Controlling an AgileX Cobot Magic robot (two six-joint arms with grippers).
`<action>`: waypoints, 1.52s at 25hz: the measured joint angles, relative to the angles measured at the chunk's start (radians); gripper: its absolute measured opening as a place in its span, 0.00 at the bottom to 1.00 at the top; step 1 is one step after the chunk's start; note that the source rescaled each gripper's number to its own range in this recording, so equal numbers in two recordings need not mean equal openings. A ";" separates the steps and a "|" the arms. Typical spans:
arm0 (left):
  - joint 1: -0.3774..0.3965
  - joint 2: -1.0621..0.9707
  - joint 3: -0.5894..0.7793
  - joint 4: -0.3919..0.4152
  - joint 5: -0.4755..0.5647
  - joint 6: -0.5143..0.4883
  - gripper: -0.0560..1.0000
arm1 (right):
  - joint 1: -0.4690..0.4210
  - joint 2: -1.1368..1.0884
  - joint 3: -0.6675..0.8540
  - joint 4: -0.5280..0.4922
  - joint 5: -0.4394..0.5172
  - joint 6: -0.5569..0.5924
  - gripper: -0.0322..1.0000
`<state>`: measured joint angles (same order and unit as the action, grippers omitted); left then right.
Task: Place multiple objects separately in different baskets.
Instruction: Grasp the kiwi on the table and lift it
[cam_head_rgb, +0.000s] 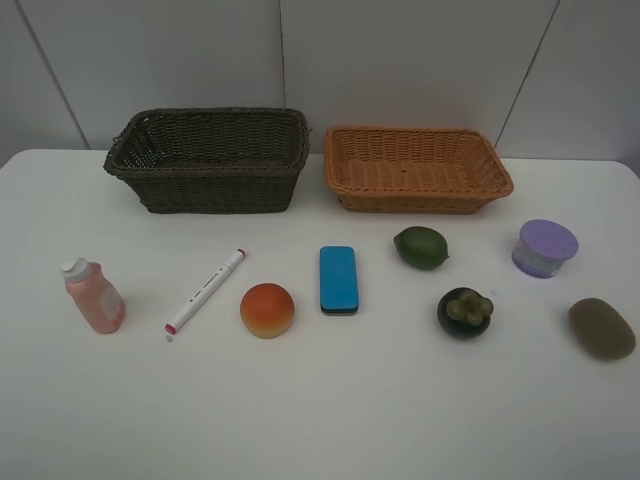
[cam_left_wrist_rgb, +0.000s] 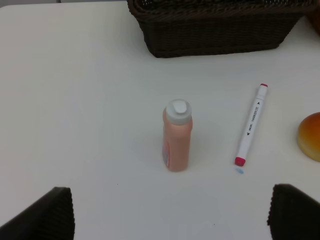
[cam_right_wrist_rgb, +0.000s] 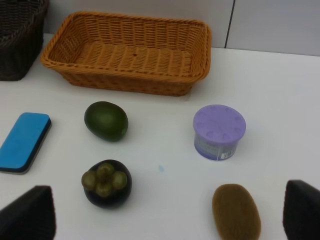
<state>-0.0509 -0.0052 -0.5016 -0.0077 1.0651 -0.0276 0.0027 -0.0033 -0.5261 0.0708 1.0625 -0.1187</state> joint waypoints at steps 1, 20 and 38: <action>0.000 0.000 0.000 0.000 0.000 0.000 1.00 | 0.000 0.000 0.000 0.000 0.000 0.000 0.99; 0.000 0.000 0.000 0.000 0.000 0.000 1.00 | 0.000 0.000 0.000 0.000 0.000 0.000 0.99; 0.000 0.000 0.000 0.000 0.000 0.000 1.00 | 0.000 0.000 0.000 0.000 0.000 0.000 0.99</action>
<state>-0.0509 -0.0052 -0.5016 -0.0077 1.0651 -0.0276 0.0027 -0.0033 -0.5261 0.0708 1.0625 -0.1187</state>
